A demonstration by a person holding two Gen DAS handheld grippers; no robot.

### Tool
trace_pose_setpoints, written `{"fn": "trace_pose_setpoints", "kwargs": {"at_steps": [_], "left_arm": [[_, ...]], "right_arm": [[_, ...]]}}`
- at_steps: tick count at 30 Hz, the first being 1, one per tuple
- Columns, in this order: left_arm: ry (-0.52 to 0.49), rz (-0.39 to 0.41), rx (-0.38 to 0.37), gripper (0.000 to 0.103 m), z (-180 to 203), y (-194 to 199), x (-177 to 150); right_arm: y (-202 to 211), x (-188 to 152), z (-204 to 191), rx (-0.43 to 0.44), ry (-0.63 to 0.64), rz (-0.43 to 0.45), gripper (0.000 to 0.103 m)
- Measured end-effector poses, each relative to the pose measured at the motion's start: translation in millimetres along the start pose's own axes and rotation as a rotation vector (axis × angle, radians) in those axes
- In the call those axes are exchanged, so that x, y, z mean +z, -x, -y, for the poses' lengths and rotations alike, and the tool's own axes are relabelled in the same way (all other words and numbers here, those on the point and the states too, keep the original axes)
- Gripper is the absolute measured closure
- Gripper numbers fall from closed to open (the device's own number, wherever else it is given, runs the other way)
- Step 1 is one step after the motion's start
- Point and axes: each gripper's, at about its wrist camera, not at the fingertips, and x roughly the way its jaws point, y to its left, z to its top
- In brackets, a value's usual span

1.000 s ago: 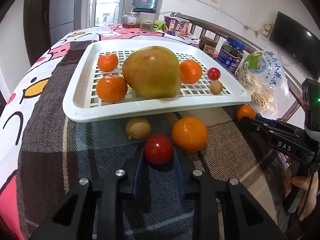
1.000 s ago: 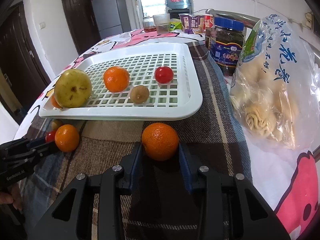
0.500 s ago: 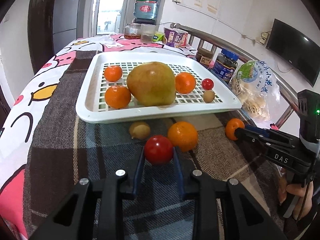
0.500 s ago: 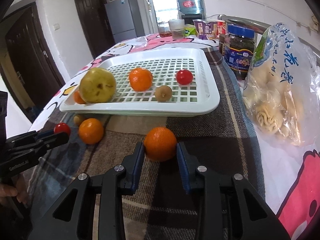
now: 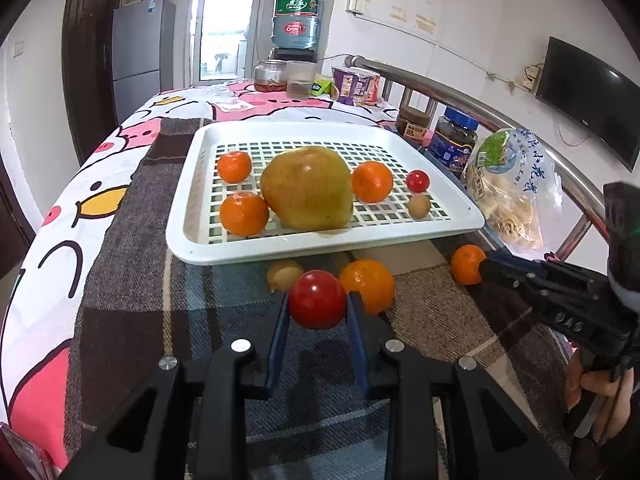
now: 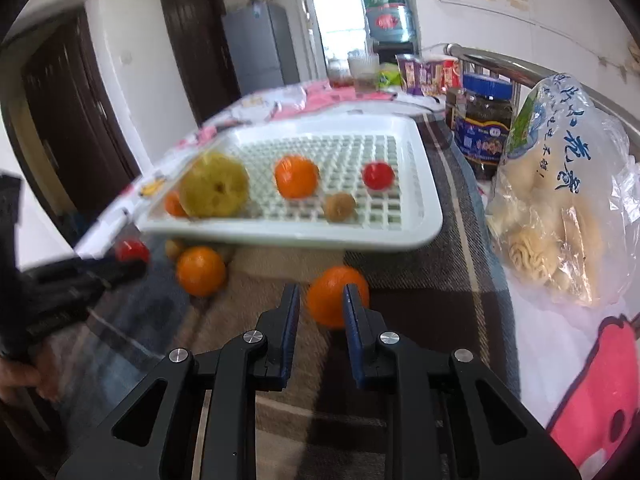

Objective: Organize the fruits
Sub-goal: 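Lift the tomato and orange and carry both over the white tray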

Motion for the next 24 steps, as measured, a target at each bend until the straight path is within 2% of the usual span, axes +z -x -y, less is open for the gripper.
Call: {"fn": "trace_pose_setpoints", "kwargs": {"at_steps": [2, 6, 8, 10, 14, 16, 24], "left_arm": [[0.010, -0.001, -0.001, 0.072, -3, 1, -1], [0.028, 0.001, 0.000, 0.072, -8, 2, -2], [0.036, 0.002, 0.002, 0.072, -10, 1, -2], [0.041, -0.001, 0.004, 0.072, -11, 0, -2], [0.045, -0.007, 0.005, 0.072, -12, -3, -3], [0.049, -0.009, 0.005, 0.072, -13, -4, -4], [0.057, -0.003, 0.000, 0.072, -13, -1, -2]], "right_arm": [[-8, -2, 0, -0.053, 0.011, -0.019, 0.070], [-18, -1, 4, -0.049, 0.002, -0.042, 0.068], [-22, 2, 6, -0.054, -0.004, -0.049, 0.064], [-25, 4, 6, -0.069, -0.005, -0.054, 0.056], [-32, 9, 5, -0.059, 0.003, -0.058, 0.057], [-34, 9, 4, -0.050, -0.002, -0.064, 0.066], [-19, 2, 1, 0.005, -0.021, -0.029, 0.066]]}}
